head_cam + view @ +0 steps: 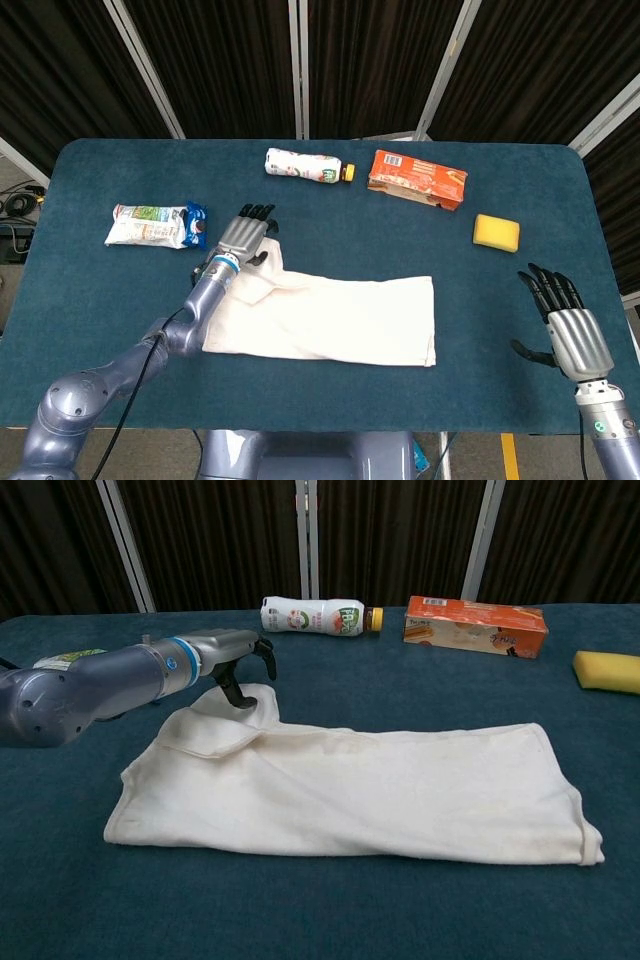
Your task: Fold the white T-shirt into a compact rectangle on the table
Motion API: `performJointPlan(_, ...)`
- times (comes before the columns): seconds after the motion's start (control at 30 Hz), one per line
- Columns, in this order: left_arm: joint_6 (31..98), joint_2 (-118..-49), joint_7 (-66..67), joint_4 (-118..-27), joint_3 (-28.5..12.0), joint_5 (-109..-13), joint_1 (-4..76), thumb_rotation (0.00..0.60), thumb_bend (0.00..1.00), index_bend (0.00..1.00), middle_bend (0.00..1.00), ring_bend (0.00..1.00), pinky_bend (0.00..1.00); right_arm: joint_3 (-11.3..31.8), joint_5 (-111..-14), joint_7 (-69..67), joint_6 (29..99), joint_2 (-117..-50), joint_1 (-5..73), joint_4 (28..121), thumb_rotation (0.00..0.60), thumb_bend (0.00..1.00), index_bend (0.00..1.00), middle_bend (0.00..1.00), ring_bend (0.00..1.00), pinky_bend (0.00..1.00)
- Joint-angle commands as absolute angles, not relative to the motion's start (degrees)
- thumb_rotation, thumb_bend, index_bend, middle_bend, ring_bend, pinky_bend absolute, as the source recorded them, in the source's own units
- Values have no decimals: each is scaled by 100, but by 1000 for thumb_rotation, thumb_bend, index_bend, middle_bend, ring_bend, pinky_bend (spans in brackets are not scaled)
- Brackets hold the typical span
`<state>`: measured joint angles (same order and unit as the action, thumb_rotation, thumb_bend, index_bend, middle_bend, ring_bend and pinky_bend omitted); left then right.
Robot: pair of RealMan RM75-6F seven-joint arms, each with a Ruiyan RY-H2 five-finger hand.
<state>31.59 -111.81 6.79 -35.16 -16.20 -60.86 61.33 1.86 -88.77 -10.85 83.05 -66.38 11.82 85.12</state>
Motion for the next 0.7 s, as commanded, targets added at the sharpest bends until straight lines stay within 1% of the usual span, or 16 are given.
performJointPlan(0.03, 3055, -11327, 571, -3328, -1636, -6133, 6231, 600, 419, 309, 0, 0, 0, 194, -8871, -1094, 8291, -6638, 1181, 8504, 600, 69, 69, 0, 0, 0)
performJointPlan(0.13, 2978, -11425, 512, -3141, -1628, -6172, 6276, 600, 421, 343, 0, 0, 0, 210, -8860, -1103, 8266, -6642, 1179, 8483, 600, 69, 72, 0, 0, 0)
performJointPlan(0.27, 2947, -11471, 433, -3000, -1648, -6199, 6297, 600, 425, 467, 0, 0, 0, 227, -8850, -1107, 8243, -6644, 1175, 8470, 600, 69, 73, 0, 0, 0)
performJointPlan(0.4, 2984, -11443, 327, -3004, -1653, -6269, 6282, 600, 425, 552, 0, 0, 0, 242, -8853, -1096, 8234, -6648, 1168, 8469, 600, 69, 73, 0, 0, 0)
performJointPlan(0.6, 3045, -11334, 230, -3171, -1612, -6381, 6219, 600, 431, 601, 0, 0, 0, 244, -8869, -1064, 8214, -6658, 1165, 8478, 600, 69, 73, 0, 0, 0)
performJointPlan(0.7, 3090, -11263, 228, -3274, -1588, -6425, 6182, 600, 467, 625, 0, 0, 0, 248, -8887, -1057, 8223, -6658, 1161, 8491, 600, 69, 74, 0, 0, 0)
